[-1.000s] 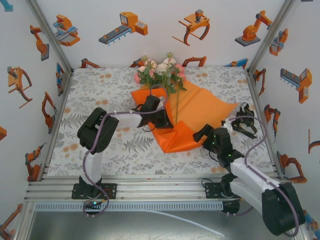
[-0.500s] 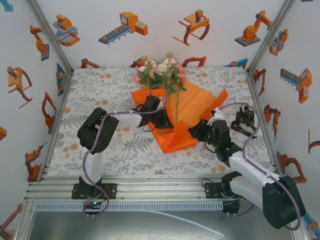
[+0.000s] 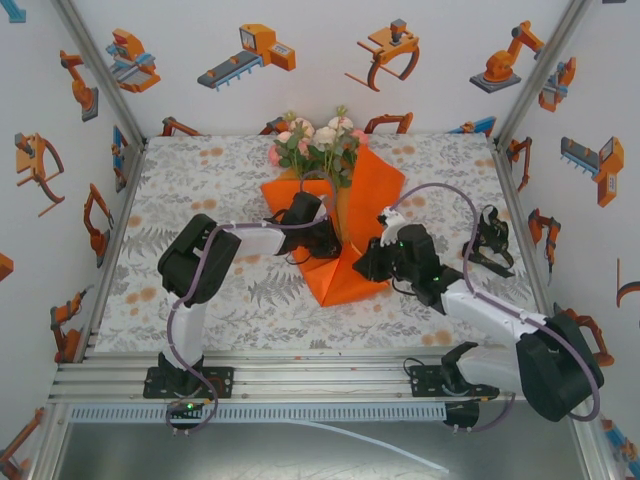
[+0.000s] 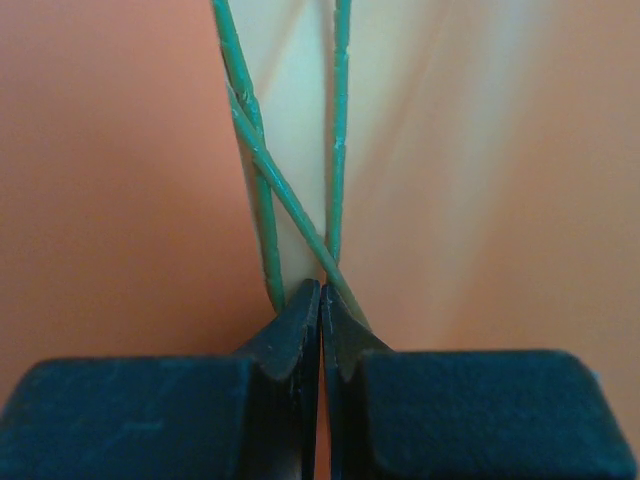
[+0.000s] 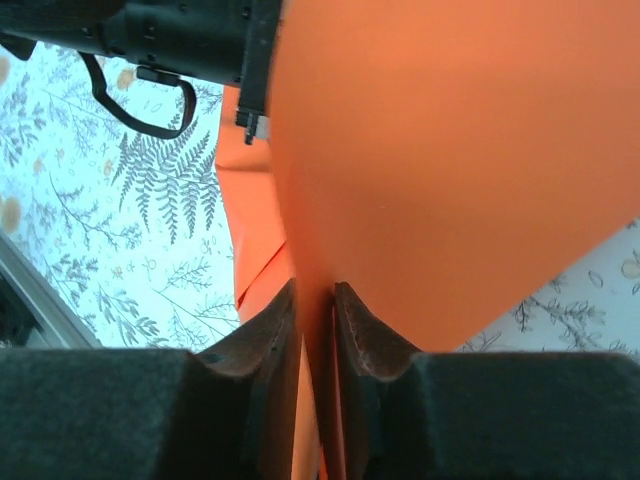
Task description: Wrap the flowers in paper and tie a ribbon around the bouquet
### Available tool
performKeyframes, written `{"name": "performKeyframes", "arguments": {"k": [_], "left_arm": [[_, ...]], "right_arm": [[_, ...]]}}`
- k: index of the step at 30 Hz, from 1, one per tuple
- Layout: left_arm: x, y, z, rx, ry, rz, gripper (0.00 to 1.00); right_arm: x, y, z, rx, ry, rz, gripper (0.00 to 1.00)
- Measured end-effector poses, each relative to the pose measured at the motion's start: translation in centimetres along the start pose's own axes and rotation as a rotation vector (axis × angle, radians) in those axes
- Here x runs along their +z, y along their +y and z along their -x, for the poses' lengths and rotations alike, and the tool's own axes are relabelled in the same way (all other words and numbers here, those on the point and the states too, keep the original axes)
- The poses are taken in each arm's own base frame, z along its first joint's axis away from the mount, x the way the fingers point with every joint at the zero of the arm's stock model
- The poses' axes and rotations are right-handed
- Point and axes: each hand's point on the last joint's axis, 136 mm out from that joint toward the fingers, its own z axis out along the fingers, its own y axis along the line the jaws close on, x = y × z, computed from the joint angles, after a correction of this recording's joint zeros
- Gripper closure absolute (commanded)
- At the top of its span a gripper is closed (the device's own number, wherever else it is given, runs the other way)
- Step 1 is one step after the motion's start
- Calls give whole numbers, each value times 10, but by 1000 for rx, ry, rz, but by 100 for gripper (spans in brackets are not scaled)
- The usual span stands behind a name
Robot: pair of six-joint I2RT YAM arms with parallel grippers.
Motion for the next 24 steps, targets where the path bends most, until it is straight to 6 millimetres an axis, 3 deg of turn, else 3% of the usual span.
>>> {"name": "performKeyframes", "arguments": {"k": [4, 9, 13, 15, 18, 21, 24], "left_arm": [[2, 0, 1, -9, -3, -4, 90], [2, 1, 1, -13, -6, -3, 90], [2, 1, 1, -16, -8, -4, 90], [3, 1, 1, -19, -8, -4, 90], [3, 1, 1, -19, -8, -4, 90], [3, 1, 2, -19, -9, -5, 90], [3, 1, 2, -19, -9, -5, 90]], "right_arm": [[2, 0, -3, -25, 28, -2, 49], [8, -2, -20, -34, 103, 9, 46], [11, -6, -23, -19, 143, -11, 22], [8, -16, -20, 15, 138, -83, 17], [-6, -44, -5, 143, 109, -210, 15], [-26, -91, 10, 341, 40, -330, 15], [-45, -138, 6, 543, 9, -439, 14]]}}
